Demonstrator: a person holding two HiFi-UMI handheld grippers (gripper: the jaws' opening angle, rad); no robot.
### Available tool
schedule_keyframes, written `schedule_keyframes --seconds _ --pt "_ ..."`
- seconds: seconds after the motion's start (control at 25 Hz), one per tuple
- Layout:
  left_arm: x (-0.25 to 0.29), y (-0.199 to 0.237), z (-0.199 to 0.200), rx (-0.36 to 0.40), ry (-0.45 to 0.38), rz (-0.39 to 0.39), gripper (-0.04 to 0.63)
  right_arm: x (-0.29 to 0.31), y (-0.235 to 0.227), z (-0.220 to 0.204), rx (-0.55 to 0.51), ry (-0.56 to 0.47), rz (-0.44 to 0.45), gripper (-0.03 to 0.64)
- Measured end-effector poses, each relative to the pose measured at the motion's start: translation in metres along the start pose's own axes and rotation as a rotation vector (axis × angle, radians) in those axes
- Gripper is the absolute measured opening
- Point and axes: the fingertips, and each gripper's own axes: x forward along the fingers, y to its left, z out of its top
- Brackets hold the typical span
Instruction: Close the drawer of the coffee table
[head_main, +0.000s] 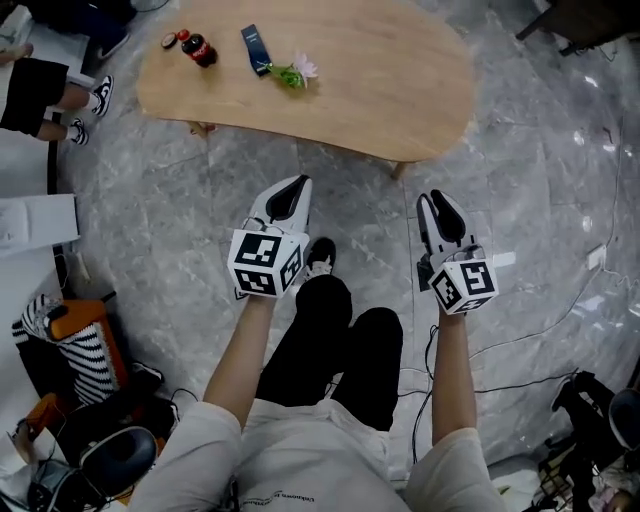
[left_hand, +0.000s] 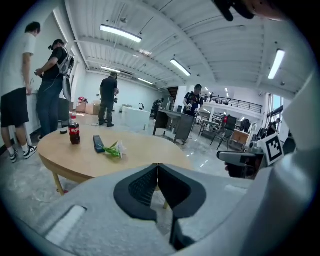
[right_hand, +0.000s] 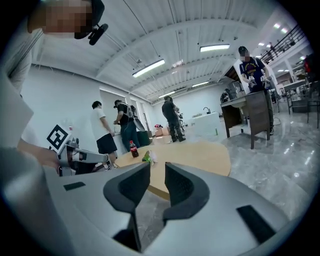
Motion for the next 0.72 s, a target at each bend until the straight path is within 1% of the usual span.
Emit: schedule_keyframes --seconds 0.08,0.2,0.36,0.48,0.64,0.72 --pt "-0.015 -0.006 0.016 -0.001 0.008 0.012 0.009 -0.007 0.013 0.018 -0.004 0.012 -0.003 0.099" --pt "-0.037 -0.012 0.044 -0.016 0.020 0.027 0.011 -0.014 0.033 0.043 0.023 0.030 -0.021 0.094" --pt "-0.075 -0.023 0.084 -0.024 0.027 0.025 0.009 -0.029 0.069 0.078 0.036 0.061 -0.006 0.092" --pt "-0.104 -0.030 0.106 -0.033 0.045 0.034 0.009 -0.041 0.096 0.104 0.027 0.090 -0.005 0.089" --pt "-0.146 -0.036 0.136 -0.109 0.070 0.041 0.011 -0.054 0.128 0.141 0.045 0.126 -0.014 0.083" --pt "-0.166 -0.044 0.154 -0.122 0.059 0.045 0.011 -0.063 0.142 0.161 0.048 0.127 -0.006 0.077"
